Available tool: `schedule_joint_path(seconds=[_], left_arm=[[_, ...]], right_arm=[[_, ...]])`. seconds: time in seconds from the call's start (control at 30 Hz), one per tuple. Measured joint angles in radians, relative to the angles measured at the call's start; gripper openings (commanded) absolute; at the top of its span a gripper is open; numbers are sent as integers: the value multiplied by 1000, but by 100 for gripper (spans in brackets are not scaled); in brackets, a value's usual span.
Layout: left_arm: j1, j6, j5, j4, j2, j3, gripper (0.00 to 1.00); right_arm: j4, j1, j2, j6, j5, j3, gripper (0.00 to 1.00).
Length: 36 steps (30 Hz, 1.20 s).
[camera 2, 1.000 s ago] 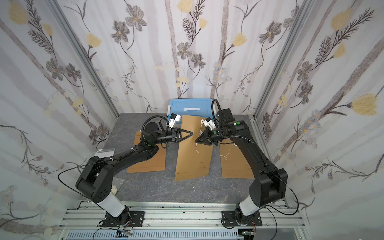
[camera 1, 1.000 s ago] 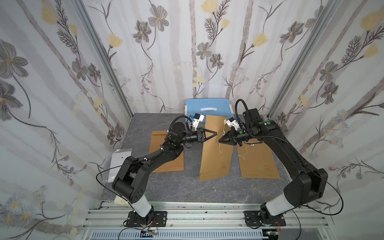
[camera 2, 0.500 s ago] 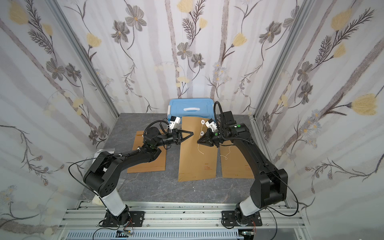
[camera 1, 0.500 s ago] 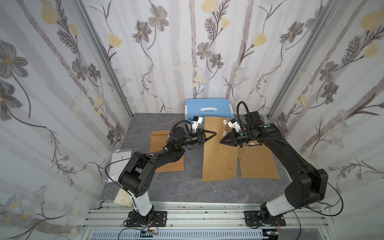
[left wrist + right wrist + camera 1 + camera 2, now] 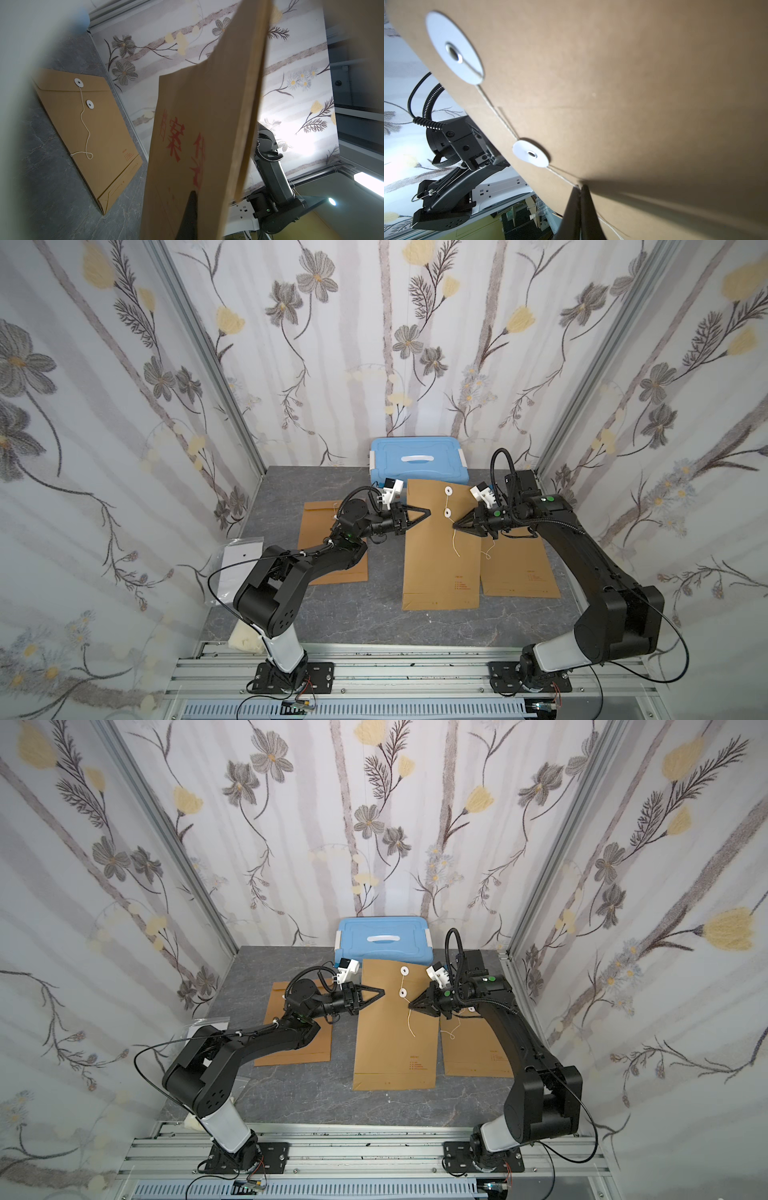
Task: Close the mouth of the file bag
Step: Close the file bag, then place the file bag at the center of the board.
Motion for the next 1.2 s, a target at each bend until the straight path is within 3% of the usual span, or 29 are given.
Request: schedule_joint_path(seconds=[0.37, 0.7, 1.2], left_arm=[[6, 38, 54, -24, -23, 8, 0], [-4, 248, 98, -285, -108, 60, 0], [-21, 334, 116, -417, -109, 86, 0]], right_arm=[[-85, -62, 29, -31, -74, 96, 2], [-205, -61, 55, -45, -72, 247, 0], [-304, 15, 101, -44, 84, 442, 0]])
